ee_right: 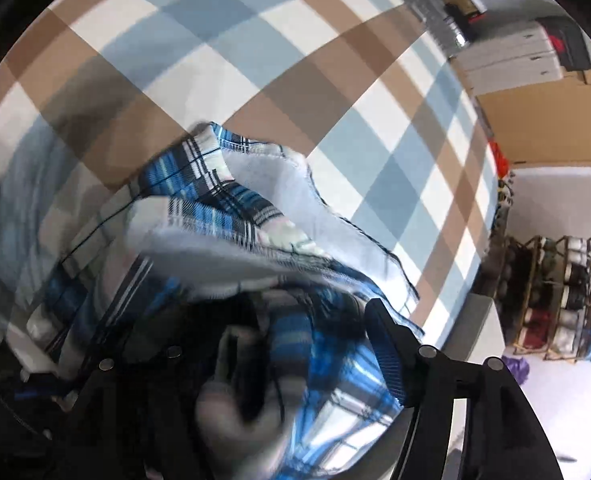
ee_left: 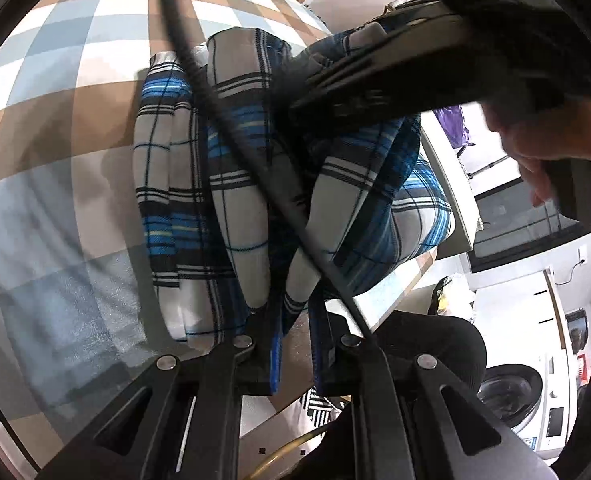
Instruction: Fold large clothes
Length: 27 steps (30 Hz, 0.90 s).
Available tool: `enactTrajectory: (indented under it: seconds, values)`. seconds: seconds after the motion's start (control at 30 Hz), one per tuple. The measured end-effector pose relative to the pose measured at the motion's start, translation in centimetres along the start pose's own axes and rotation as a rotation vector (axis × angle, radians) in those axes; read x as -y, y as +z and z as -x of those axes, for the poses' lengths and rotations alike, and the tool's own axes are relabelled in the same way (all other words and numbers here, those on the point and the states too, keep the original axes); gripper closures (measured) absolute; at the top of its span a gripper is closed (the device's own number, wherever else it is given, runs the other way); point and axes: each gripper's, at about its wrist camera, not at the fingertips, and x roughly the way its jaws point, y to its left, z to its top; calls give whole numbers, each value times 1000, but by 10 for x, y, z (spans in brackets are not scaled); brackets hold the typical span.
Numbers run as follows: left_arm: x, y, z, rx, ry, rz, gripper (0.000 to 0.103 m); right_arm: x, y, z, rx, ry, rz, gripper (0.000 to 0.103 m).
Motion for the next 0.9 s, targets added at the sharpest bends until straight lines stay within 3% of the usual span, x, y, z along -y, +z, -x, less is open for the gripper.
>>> enactTrajectory:
  seconds: [0.1, 0.2, 0.27, 0.37, 0.63, 0.67, 0.73, 0.83, 0.87, 0.9]
  values:
    - [-1, 1, 2, 13, -1, 3, 96, 1, 2, 3, 5, -20, 7, 81]
    - [-5, 2, 7, 20, -15, 15, 96, 12, 0, 25, 81, -3, -33, 95]
    - [-8, 0, 8, 17, -18, 23, 96, 42, -3, 45, 165, 100, -177, 102]
    - [-6, -1, 9, 25, -15, 16, 96, 79, -8, 49, 213, 264, -377, 102]
    - [-15, -1, 13, 44, -14, 63, 96, 104, -12, 55, 418, 690, -634, 103]
    - [-15, 0, 14, 53, -20, 70, 96, 102, -9, 55, 431, 747, -638, 103]
    - [-16, -2, 21, 77, -32, 69, 96, 102, -10, 63, 488, 767, -637, 99]
    - [-17, -3, 33, 118, -64, 52, 96, 118, -38, 74, 602, 829, -646, 91]
    - [-16, -4, 41, 141, -86, 43, 96, 125, -51, 75, 635, 853, -654, 72]
    - [-17, -5, 44, 158, -103, 39, 96, 133, -72, 76, 688, 878, -670, 44]
